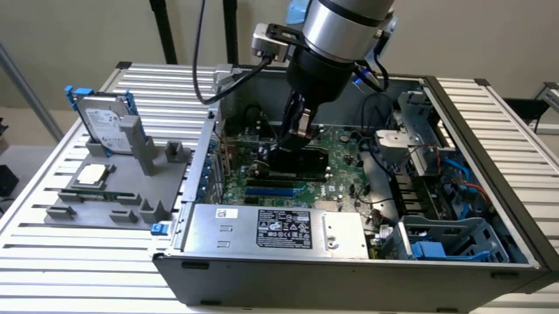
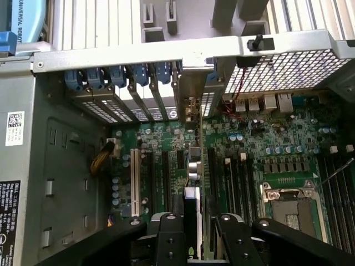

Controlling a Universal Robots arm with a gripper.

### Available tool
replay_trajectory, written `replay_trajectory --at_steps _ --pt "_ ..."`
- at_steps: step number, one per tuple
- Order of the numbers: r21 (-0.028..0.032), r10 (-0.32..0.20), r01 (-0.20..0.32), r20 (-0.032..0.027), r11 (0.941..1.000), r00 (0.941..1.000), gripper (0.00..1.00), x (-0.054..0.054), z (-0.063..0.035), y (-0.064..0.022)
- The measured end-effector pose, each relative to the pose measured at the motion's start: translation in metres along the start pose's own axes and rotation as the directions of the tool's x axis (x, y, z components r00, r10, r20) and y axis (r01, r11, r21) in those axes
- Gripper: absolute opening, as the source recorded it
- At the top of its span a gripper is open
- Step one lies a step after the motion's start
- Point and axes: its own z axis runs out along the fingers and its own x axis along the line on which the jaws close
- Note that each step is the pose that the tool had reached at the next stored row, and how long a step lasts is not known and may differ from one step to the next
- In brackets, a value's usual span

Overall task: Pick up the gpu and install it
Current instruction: 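Insert the gpu into the slot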

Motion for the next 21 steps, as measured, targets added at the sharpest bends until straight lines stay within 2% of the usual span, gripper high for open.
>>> replay_trajectory --at_steps 14,18,21 --pt "-0.0006 0.009 -0.009 0.0025 1.0000 1.0000 0.26 0.001 0.0270 0.0020" --pt "-0.0054 0.012 -0.012 0.0029 0.9999 0.9999 0.26 0.000 0.0328 0.0005" --pt "-0.0075 0.013 -0.012 0.0019 0.9999 0.9999 0.26 0.001 0.0330 0.0005"
